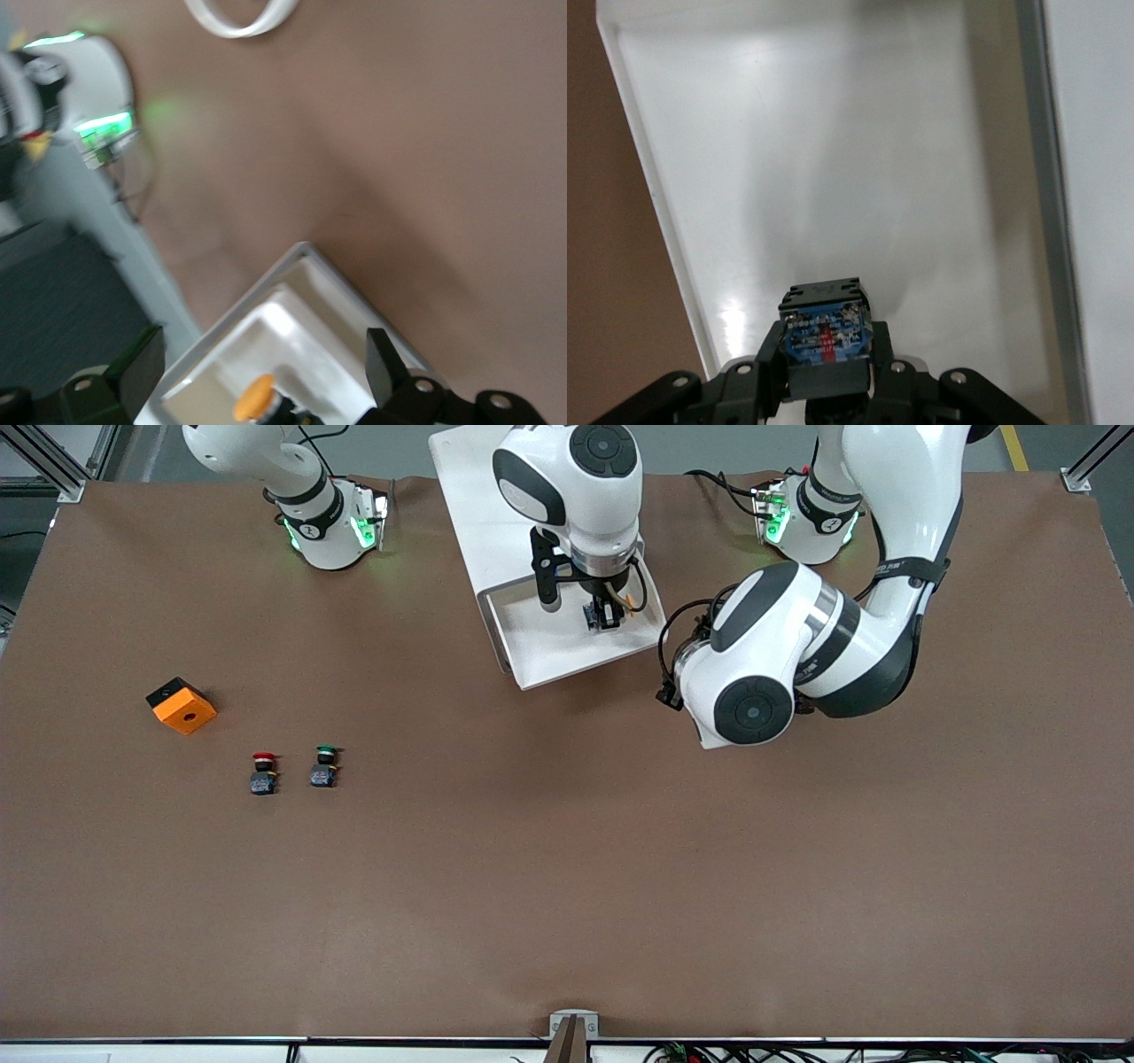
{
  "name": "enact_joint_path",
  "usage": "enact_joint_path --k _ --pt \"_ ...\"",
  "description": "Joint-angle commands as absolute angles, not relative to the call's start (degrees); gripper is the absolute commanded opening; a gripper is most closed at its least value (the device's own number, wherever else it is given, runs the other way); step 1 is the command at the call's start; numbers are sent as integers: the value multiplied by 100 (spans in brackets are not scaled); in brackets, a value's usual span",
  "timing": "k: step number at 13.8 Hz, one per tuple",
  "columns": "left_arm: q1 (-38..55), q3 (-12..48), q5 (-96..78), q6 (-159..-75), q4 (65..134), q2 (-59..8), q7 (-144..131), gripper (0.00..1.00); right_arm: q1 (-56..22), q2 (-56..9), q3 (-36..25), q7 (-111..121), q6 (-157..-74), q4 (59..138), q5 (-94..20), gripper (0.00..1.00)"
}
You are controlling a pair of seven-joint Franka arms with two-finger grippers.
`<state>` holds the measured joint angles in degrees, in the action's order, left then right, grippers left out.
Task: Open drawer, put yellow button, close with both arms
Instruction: 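Lower the button into the drawer while the left gripper releases the drawer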
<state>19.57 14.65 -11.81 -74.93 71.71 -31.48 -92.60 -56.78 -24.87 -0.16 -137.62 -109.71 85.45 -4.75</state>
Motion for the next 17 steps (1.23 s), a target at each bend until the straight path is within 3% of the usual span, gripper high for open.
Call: enact_joint_path --k 1,5,12,13,14,15,17 --pt "2074 1616 -749 -7988 7198 -3024 -8529 100 -5739 -2540 -79 -13966 -10960 8420 -360 0" --pt "2179 1889 -133 -9322 7233 -3076 -7805 100 -5713 -2584 -97 -13966 -11013 8420 -352 0" --pt "2320 1934 60 -9895 7400 -3067 -6917 100 -5722 -2672 -97 -13975 -11056 8420 -308 0" --pt "2338 1942 201 -10097 7479 -3067 -6917 100 -5704 -2672 -97 -13975 -11065 8411 -290 31" --pt "2338 1951 272 -10316 7575 -3067 -6908 100 -5704 -2672 -97 -13966 -11057 8411 -290 77" --pt "2329 1960 281 -10458 7663 -3041 -6882 100 -5713 -2663 -97 -13966 -11057 8402 -281 100" --pt "2294 1969 281 -10512 7690 -3041 -6707 100 -5739 -2663 -97 -13957 -11039 8385 -159 100"
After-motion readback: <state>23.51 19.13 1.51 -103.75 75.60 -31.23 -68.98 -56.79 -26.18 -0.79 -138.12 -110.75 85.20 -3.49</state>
